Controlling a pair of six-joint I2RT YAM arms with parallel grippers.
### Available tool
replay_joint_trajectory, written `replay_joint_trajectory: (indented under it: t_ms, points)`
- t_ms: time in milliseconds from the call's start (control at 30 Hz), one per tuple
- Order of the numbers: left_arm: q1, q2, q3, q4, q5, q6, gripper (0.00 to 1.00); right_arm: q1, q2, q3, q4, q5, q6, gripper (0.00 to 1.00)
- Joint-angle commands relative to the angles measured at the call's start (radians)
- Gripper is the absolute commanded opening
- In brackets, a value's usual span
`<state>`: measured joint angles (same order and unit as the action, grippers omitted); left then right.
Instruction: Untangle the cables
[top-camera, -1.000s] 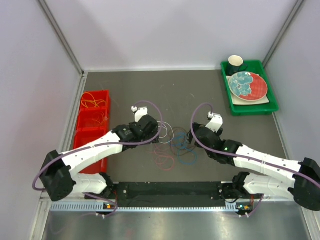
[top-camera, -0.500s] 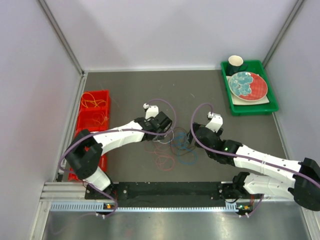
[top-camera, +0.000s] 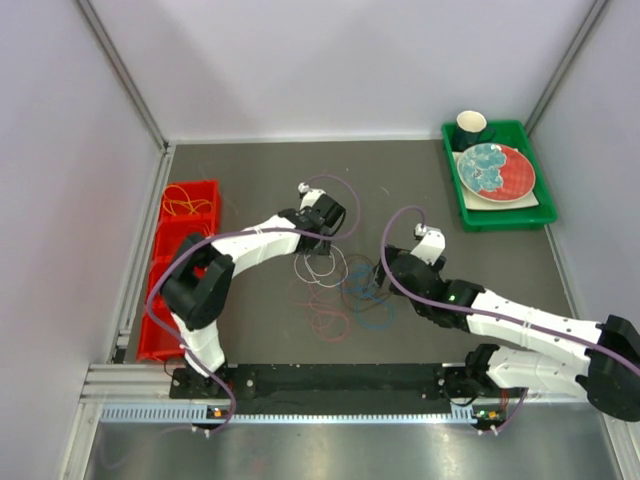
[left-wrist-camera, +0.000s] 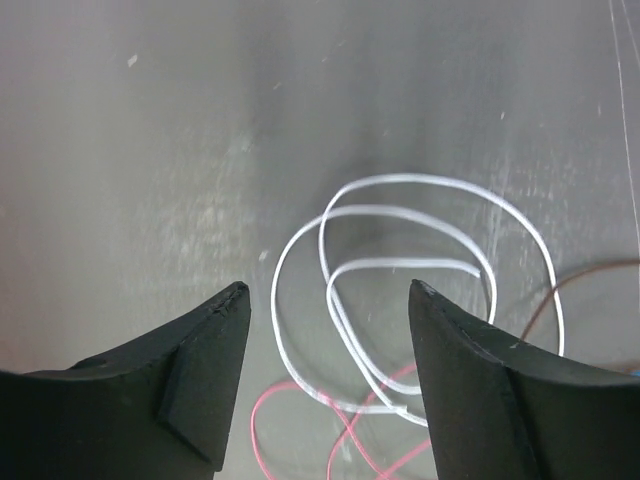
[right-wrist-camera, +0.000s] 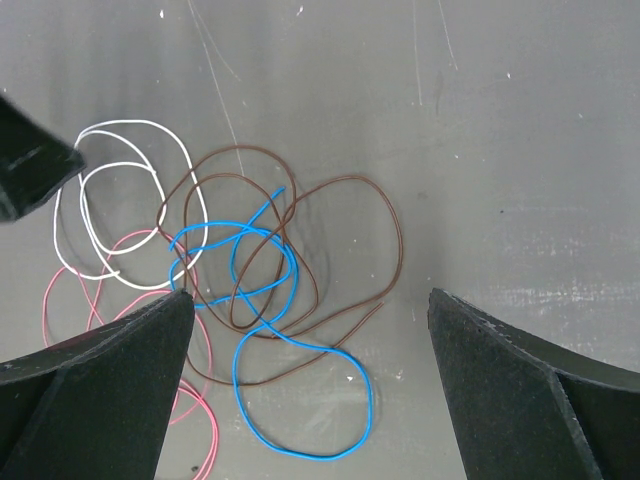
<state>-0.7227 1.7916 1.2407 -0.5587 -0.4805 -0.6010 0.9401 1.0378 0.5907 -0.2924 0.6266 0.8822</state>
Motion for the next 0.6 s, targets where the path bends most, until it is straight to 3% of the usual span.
replay_joint_trajectory:
  t_ms: [0,300,567]
  points:
    - [0.084,0.063,0.075,0.028,0.088,0.119,0.7,-0.003,0.021,0.049,0.029,-0.001,-0.011,0.99]
    - [0.154,0.115,0.103,0.037,0.189,0.158,0.59,-0.001,0.048,0.069,0.024,-0.005,-0.022,0.99]
    - [0.151,0.036,0.057,0.048,0.211,0.122,0.59,-0.003,0.056,0.073,0.019,-0.004,-0.023,0.99]
